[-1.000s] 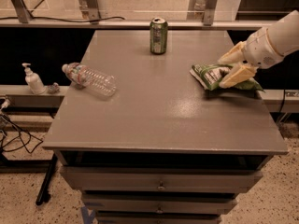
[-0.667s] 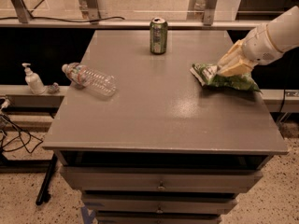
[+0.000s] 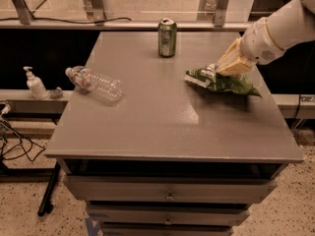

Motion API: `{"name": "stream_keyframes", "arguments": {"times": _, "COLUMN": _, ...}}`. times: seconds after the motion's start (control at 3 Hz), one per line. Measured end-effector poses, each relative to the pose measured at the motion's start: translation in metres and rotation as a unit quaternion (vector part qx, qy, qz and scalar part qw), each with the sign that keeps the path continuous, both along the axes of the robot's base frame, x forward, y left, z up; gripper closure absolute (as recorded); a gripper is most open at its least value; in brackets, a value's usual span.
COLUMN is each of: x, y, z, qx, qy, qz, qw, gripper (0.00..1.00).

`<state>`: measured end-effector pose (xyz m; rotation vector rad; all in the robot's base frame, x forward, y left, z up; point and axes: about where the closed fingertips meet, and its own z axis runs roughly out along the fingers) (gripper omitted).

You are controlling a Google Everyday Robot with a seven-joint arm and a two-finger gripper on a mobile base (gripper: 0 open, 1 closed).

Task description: Move green jalapeno chip bag near water bottle

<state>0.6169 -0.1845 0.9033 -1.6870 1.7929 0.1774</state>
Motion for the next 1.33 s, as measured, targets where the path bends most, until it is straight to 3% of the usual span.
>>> {"name": "stream_keyframes", "arguments": {"times": 0.33, "x": -0.017, "y": 0.047, "z": 0.017, "qx": 0.003, "qy": -0.005, "qz": 0.003, "qw": 1.0000, "gripper": 1.00}}
{"name": "stream_keyframes", "arguments": {"times": 0.67, "x": -0.017, "y": 0.047, "z": 0.017, "qx": 0.003, "qy": -0.005, "qz": 0.003, "qw": 1.0000, "gripper": 1.00}}
{"name": "stream_keyframes", "arguments": {"times": 1.0, "x": -0.020, "y": 0.057, "z": 0.024, "qx": -0.002, "qy": -0.022, "qz": -0.011, "qw": 0.9997, "gripper": 1.00}}
{"name": "stream_keyframes", "arguments": {"times": 1.33, "x": -0.012, "y": 0.091, "z": 0.037, "qx": -0.011, "qy": -0.062, "qz": -0.016, "qw": 0.9979, "gripper": 1.00}}
